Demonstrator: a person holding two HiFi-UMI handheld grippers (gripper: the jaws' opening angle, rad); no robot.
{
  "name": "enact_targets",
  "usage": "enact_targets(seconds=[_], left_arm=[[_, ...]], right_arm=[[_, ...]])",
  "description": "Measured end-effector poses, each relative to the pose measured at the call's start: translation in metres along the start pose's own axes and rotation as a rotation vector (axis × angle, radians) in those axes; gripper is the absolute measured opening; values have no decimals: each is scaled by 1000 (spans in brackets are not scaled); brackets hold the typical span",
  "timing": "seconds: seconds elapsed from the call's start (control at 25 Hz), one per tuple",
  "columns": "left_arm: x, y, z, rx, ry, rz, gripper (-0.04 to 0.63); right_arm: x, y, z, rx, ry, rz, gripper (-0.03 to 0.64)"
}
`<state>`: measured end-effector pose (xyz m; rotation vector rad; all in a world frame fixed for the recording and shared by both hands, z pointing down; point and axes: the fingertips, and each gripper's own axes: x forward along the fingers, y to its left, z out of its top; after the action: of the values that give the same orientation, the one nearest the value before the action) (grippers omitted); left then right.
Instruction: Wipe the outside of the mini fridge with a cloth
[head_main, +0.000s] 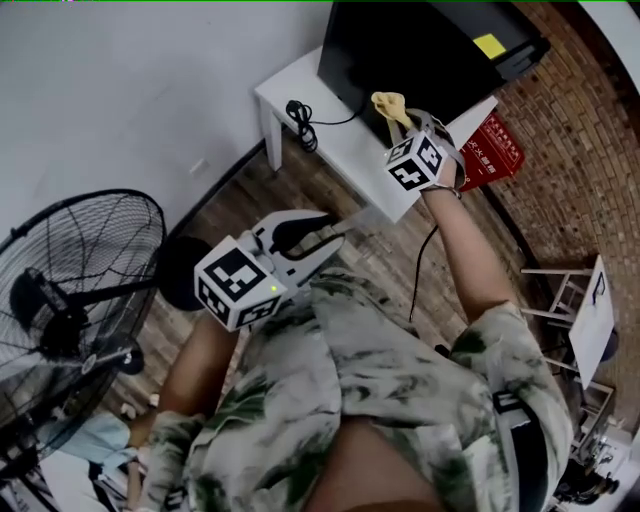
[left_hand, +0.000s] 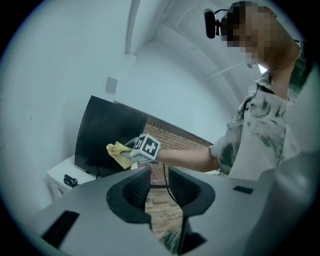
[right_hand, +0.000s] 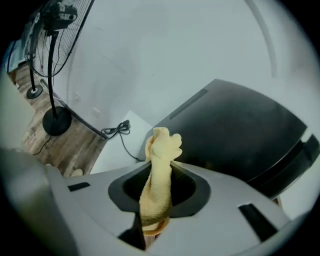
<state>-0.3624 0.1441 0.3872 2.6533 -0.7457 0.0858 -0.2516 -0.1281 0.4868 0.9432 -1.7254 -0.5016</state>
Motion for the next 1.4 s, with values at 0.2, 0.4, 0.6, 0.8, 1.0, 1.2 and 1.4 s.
enact_targets(seconds=[0.2,0.4,0.6,0.8,1.0,1.2,1.4], left_arm=[[4,-7,4,9,-15,-21,112],[7,-10,4,12,-19,-31,112],[4,-9,5,9,-31,-17,112],[-1,-4,3,-4,-42,2,112],[0,-2,-3,-9,-38,11,112],[0,-2,-5,-15,-39,21,112],[-3,6,-15,-43,-38,41,112]], right_arm=[[-64,-81,61,-5,-123,-139,97],[-100,-145,102,-60,-163,-281,97],[-99,-175,113,-58,-134,-341,97],[-78,-169,100,-55,-72,-338,97],[-55,-151,87,-105,-6,-347,97],[-26,-123,78,-134,33,-294,97],[11,-94,66,-193,84,-257,97]])
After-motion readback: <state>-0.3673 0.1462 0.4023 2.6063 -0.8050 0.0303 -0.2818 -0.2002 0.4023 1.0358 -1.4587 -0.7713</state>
